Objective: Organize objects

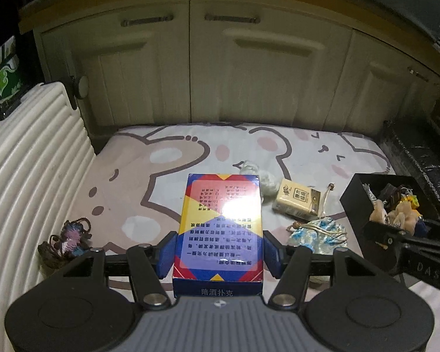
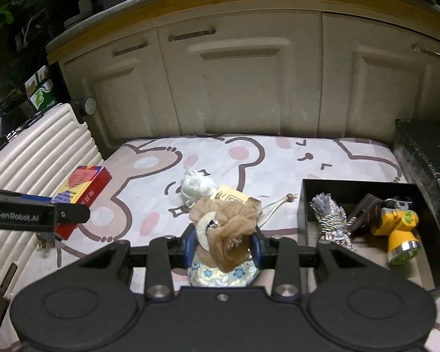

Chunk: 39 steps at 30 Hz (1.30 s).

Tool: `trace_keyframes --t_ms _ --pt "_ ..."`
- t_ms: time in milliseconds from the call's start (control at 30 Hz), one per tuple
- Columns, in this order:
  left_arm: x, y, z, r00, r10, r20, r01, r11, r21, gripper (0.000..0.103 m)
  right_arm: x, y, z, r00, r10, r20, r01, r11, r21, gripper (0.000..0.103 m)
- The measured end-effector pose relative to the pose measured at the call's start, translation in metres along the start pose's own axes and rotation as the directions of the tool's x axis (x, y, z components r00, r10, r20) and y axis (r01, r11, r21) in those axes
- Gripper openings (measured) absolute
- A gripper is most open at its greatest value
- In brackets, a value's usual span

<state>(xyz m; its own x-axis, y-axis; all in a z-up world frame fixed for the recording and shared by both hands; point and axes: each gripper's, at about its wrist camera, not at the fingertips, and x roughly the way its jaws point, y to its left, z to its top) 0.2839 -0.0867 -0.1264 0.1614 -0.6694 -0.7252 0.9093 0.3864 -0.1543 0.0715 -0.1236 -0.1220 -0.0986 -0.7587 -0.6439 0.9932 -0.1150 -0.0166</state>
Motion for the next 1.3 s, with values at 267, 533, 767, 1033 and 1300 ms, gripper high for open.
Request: trace_keyframes --t_ms 267,533,767,1033,1300 --pt "-0.014 -0.014 -0.003 0.999 0.006 0.051 -0.006 1.0 -0.002 0.06 -0.007 -0.006 0.004 1.0 -0.002 -0.009 0.002 1.0 -0.003 0.038" --pt "-0.02 -0.024 0.004 0.995 0.002 0.098 0.002 0.999 -0.042 0.06 -0.024 -0.03 0.018 1.0 -0.003 0.016 0.002 1.0 0.016 0.038" --pt "-0.018 -0.047 0.013 0.99 -0.057 0.127 0.065 0.996 -0.059 0.06 -0.043 -0.068 0.03 0.998 -0.047 0.035 0.045 0.997 0.058 0.038" --pt "-0.008 -0.097 0.015 0.98 -0.163 0.111 0.166 0.986 -0.021 0.06 -0.053 -0.11 0.028 0.994 -0.102 0.028 0.1 0.991 0.087 0.038" --pt "0.008 -0.138 0.017 0.972 -0.223 0.075 0.223 0.975 0.007 0.06 -0.053 -0.148 0.016 0.992 -0.128 0.004 0.127 0.985 0.12 0.038"
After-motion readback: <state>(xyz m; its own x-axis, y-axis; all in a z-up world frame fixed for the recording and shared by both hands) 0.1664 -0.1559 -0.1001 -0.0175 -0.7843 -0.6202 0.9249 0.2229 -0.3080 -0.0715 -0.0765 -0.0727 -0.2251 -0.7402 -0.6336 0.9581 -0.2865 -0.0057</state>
